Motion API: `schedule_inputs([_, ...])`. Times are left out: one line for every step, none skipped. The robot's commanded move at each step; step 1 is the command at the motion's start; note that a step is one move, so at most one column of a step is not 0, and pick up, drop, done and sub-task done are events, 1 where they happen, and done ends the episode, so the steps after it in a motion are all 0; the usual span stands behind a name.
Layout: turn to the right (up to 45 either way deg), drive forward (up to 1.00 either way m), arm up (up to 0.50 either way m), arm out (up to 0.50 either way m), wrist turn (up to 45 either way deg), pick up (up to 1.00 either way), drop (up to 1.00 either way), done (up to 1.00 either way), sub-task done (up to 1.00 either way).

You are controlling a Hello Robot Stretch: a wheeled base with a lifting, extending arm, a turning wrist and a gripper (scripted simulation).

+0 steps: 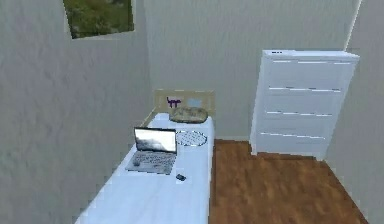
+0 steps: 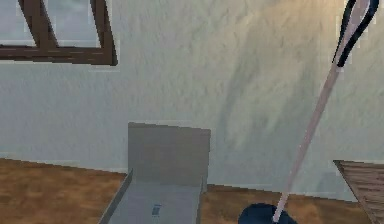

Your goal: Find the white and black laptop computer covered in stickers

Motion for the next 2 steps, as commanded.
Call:
schedule_inputs([-12.0, 0.0, 0.0, 0.0, 0.0, 0.0, 0.0, 0.0, 0.0])
schedule_inputs([0.0, 0.0, 0.0, 0.0, 0.0, 0.0, 0.0, 1.0, 0.0])
